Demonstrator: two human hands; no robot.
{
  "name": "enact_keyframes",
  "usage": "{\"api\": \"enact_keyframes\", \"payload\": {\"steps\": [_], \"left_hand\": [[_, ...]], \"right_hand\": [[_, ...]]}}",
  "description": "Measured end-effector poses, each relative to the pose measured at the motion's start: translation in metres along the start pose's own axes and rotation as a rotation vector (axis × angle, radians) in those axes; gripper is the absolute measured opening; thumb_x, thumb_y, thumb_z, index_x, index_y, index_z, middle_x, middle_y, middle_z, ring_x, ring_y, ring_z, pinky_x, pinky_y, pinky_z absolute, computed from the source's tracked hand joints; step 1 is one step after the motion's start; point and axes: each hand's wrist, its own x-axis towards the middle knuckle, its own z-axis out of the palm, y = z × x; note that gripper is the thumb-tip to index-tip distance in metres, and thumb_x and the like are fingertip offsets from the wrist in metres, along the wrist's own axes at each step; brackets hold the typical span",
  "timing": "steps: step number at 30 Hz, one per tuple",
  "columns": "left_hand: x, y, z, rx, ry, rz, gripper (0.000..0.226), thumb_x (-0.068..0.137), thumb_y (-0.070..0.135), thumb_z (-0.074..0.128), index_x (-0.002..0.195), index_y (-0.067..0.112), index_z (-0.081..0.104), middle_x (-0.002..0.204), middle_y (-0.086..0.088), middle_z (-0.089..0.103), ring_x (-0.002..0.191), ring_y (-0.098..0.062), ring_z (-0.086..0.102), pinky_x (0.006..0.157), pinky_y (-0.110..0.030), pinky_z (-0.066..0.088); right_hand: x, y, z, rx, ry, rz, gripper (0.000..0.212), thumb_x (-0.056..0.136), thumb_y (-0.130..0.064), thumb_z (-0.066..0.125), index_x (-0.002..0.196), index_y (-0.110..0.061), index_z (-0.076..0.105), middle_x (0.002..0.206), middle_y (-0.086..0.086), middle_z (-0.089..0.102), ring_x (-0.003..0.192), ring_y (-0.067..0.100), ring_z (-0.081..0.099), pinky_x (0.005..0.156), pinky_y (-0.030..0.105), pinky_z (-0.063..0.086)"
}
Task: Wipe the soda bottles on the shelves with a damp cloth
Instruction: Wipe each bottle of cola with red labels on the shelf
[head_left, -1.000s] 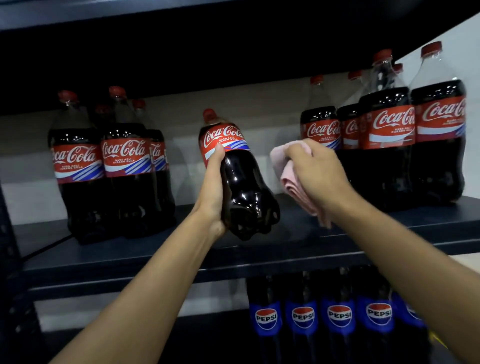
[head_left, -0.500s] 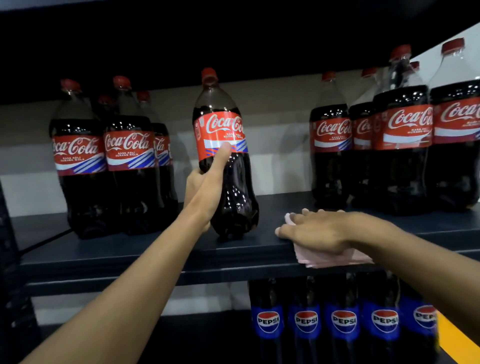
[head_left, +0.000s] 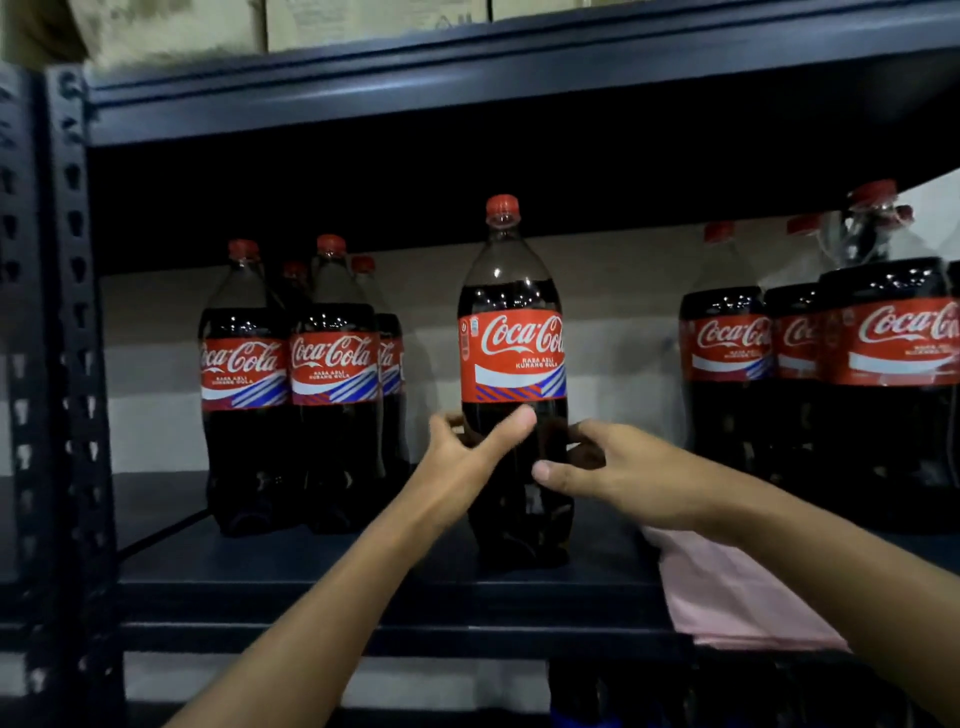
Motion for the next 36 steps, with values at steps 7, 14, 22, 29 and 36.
{"api": "enact_keyframes", "payload": {"steps": [7,14,22,29,36], "left_hand": [[-0.013,-0.011,-0.035,0.345,0.045,-0.056,0.079,0.071,0.076,0.077,0.127,0.027,0.05,0.116,0.012,0.063,0.105,-0.002,0.063,0.082,-0.021,0.051],[0.022,-0.033,-0.02,0.544,0.201,-0.087,0.038,0.104,0.042,0.061,0.124,0.01,0.062,0.123,-0.007,0.068,0.11,-0.026,0.066,0.087,-0.031,0.052],[0.047,-0.037,-0.013,0.643,0.144,-0.194,0.055,0.103,0.024,0.059,0.146,-0.001,0.037,0.147,-0.026,0.053,0.134,-0.041,0.055,0.101,-0.036,0.046],[0.054,-0.054,-0.015,0.636,0.117,-0.216,0.071,0.099,0.03,0.068,0.153,0.0,0.034,0.154,-0.027,0.041,0.142,-0.042,0.047,0.112,-0.038,0.041],[0.063,-0.067,-0.02,0.583,0.133,-0.188,0.069,0.093,0.032,0.07,0.148,0.0,0.043,0.146,-0.025,0.054,0.136,-0.041,0.054,0.11,-0.038,0.046]], "right_hand": [[0.034,-0.015,0.011,-0.218,0.007,0.033,0.028,0.091,-0.052,0.071,0.102,-0.03,0.058,0.104,-0.007,0.07,0.093,0.005,0.065,0.074,0.015,0.049],[0.1,-0.01,0.039,-0.274,0.006,0.094,0.045,0.095,-0.048,0.069,0.123,-0.013,0.064,0.12,0.01,0.069,0.111,0.025,0.065,0.094,0.032,0.053],[0.146,0.003,0.073,-0.088,0.112,0.229,0.064,0.096,-0.044,0.069,0.138,-0.003,0.044,0.126,0.015,0.059,0.1,0.027,0.058,0.077,0.031,0.045],[0.16,0.006,0.096,-0.082,0.197,0.196,0.057,0.099,-0.044,0.064,0.135,-0.004,0.046,0.135,0.016,0.061,0.122,0.034,0.059,0.089,0.033,0.047],[0.167,0.006,0.105,-0.113,0.208,0.194,0.056,0.102,-0.043,0.059,0.136,-0.001,0.044,0.137,0.02,0.06,0.126,0.037,0.057,0.094,0.035,0.046]]}}
